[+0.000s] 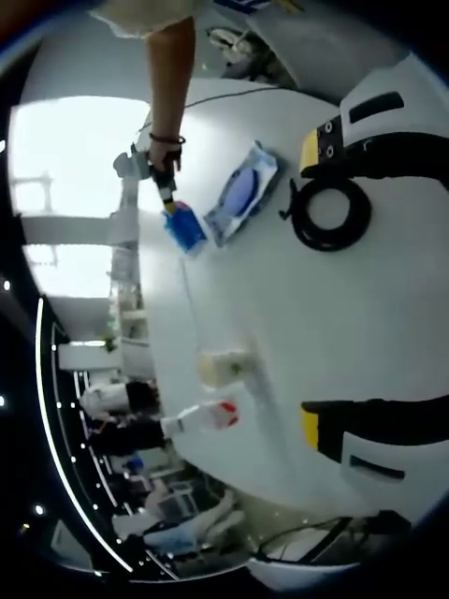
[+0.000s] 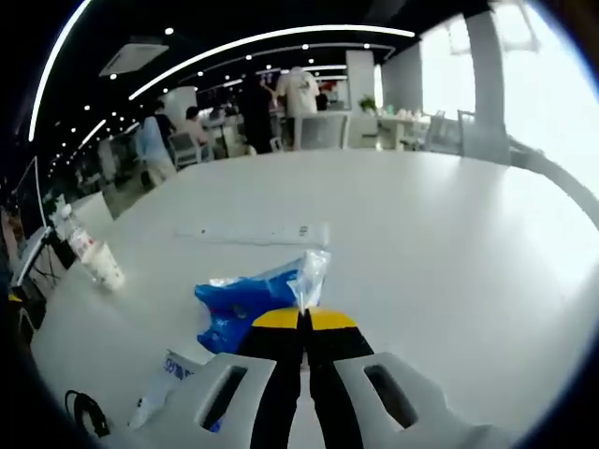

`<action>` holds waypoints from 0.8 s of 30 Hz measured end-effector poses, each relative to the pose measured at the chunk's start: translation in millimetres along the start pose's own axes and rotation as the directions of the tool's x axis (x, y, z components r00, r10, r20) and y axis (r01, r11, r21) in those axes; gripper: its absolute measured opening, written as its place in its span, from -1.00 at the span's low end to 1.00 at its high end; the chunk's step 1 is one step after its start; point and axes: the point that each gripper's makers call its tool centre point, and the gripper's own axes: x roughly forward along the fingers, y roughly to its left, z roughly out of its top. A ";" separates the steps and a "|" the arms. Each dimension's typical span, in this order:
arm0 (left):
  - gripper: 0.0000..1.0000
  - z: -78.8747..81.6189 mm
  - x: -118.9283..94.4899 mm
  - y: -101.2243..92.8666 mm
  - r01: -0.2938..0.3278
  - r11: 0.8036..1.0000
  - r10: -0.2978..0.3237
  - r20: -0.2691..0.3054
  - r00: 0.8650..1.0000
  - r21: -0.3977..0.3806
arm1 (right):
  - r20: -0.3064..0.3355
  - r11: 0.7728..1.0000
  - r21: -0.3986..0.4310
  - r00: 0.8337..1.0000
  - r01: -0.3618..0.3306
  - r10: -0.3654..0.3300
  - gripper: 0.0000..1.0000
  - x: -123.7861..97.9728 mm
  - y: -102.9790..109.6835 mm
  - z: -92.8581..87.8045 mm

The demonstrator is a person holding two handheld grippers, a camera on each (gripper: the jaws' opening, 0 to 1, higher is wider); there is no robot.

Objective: Arrange the tabletop items into an orderly group along one side of the table until the central work area is clear of visible clutter.

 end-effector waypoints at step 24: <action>0.87 -13.2 3.1 1.4 0.008 0.999 -0.010 -0.043 0.999 -0.032 | -0.024 0.990 -0.130 0.999 -0.050 0.047 -0.97 26.5 -21.7 -22.9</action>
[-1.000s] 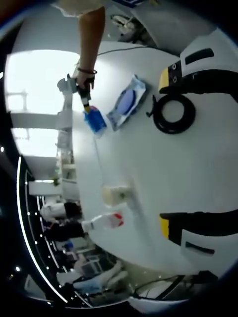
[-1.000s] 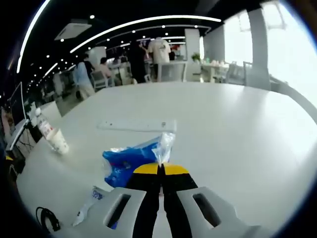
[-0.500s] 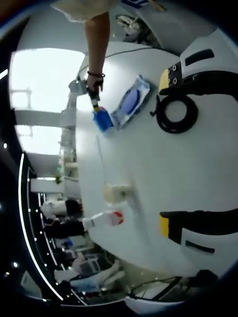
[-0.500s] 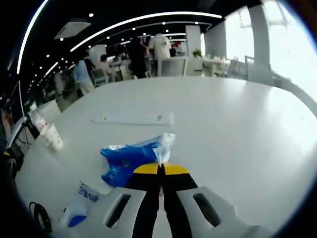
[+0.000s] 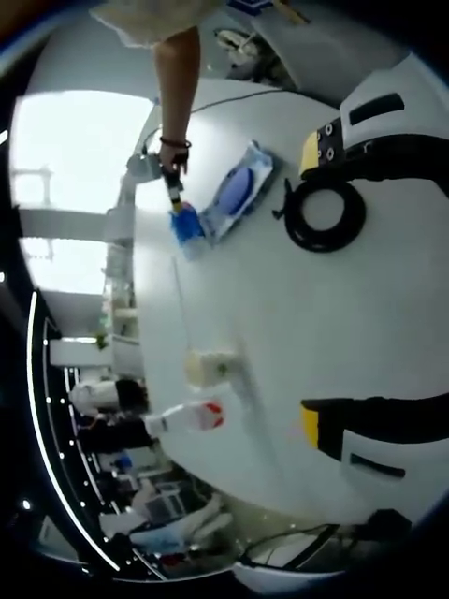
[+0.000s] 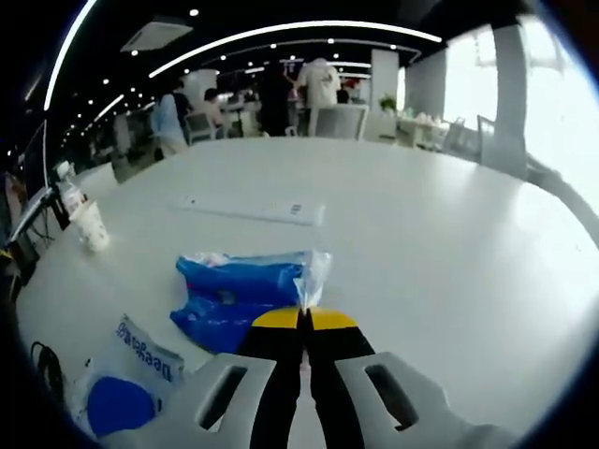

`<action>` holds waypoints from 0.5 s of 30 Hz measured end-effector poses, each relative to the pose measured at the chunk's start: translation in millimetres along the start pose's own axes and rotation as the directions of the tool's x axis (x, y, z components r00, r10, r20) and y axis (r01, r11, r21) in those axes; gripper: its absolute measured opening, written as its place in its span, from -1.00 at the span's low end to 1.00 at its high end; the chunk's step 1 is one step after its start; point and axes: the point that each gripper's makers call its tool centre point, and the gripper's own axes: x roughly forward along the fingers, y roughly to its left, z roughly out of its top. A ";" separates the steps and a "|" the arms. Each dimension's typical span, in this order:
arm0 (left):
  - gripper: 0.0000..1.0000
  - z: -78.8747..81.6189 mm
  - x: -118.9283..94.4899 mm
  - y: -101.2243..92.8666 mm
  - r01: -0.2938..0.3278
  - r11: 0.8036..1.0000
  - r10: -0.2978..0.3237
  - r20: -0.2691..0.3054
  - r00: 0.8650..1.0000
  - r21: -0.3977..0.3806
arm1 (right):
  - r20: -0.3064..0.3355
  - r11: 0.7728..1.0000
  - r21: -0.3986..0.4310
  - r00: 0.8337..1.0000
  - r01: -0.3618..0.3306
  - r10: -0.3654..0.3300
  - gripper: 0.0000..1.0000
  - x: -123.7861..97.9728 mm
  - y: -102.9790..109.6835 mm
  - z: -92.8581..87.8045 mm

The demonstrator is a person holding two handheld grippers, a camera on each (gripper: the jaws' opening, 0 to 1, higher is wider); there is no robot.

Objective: Arrange the tabletop items into an orderly group along one side of the table until the central work area is clear of visible clutter.

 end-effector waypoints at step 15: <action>0.84 -6.5 3.9 -4.6 0.025 1.000 -0.025 -0.031 0.999 0.012 | -0.060 0.998 -0.063 0.998 -0.023 0.019 -0.91 6.9 -6.4 -12.6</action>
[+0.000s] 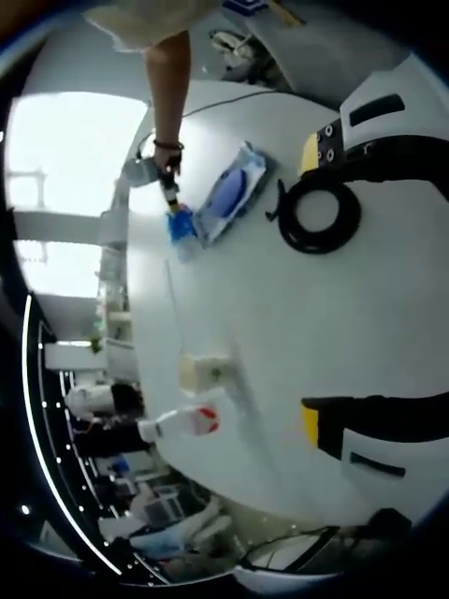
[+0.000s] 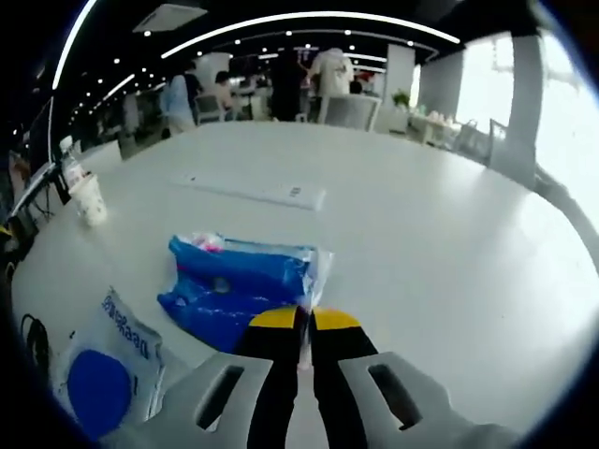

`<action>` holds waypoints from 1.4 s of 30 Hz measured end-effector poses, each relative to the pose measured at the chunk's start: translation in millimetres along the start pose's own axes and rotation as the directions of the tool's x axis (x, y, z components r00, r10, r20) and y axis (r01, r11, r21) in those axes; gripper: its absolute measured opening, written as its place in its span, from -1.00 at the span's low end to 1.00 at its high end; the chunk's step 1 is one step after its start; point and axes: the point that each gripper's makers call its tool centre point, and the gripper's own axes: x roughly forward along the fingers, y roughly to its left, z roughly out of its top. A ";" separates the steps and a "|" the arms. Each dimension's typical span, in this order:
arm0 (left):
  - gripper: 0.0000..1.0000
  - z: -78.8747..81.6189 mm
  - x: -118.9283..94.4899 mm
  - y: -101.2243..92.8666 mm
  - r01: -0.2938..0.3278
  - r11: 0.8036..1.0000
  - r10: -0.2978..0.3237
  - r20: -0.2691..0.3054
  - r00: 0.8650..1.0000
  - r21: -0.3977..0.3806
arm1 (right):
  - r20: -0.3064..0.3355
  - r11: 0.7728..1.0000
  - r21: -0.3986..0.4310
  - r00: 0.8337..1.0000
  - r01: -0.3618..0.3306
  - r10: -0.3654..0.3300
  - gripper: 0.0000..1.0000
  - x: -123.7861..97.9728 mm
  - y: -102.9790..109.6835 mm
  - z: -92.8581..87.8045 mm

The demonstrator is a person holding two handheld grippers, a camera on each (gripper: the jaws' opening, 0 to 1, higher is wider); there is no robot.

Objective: Arrange the tabletop items into an orderly group along one side of the table until the central work area is clear of visible clutter.

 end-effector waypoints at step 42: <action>0.99 22.2 4.2 -31.1 0.077 0.996 -0.080 0.055 0.995 0.049 | 0.031 0.954 0.301 0.999 0.008 -0.018 0.99 -95.9 57.7 -20.6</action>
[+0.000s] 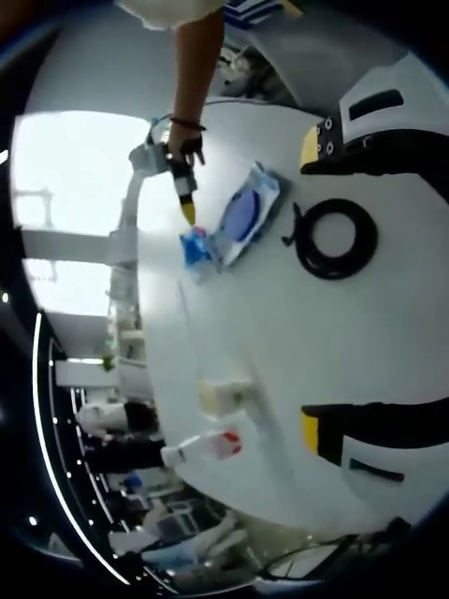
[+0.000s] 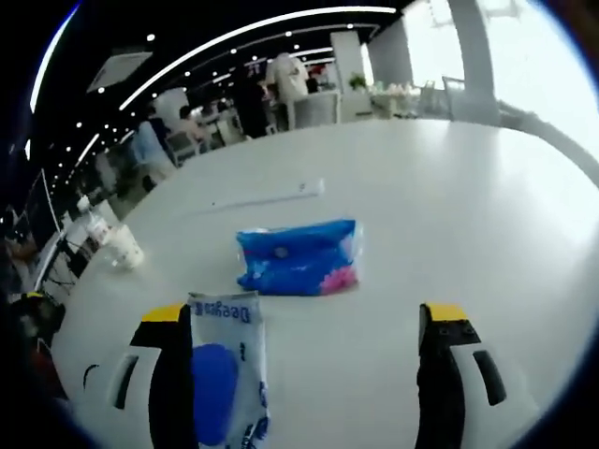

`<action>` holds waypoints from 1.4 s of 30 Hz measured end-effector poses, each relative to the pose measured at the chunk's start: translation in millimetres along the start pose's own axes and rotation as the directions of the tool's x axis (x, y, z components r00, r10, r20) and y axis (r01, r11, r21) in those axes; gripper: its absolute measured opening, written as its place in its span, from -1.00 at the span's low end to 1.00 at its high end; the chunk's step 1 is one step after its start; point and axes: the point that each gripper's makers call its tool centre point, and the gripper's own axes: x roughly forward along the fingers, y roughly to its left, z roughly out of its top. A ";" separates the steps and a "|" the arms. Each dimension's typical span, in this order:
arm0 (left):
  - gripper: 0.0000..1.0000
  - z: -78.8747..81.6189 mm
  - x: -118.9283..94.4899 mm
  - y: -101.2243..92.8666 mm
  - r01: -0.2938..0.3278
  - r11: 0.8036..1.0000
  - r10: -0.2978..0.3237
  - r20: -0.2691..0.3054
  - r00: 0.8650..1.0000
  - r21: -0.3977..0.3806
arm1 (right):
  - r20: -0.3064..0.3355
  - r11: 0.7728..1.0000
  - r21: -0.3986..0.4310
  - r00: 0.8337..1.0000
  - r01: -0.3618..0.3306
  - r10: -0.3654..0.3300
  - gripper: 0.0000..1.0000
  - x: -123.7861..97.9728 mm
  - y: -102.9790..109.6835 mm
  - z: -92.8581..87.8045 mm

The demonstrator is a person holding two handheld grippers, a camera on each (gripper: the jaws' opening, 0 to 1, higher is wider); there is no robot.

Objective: Arrange the tabletop items into an orderly group along one side of the table until the central work area is clear of visible clutter.

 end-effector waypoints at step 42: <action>0.89 54.9 79.9 -33.5 0.247 0.928 -0.254 -0.010 0.967 0.280 | -0.111 0.975 0.223 0.994 0.005 0.020 0.99 -98.5 71.1 -68.9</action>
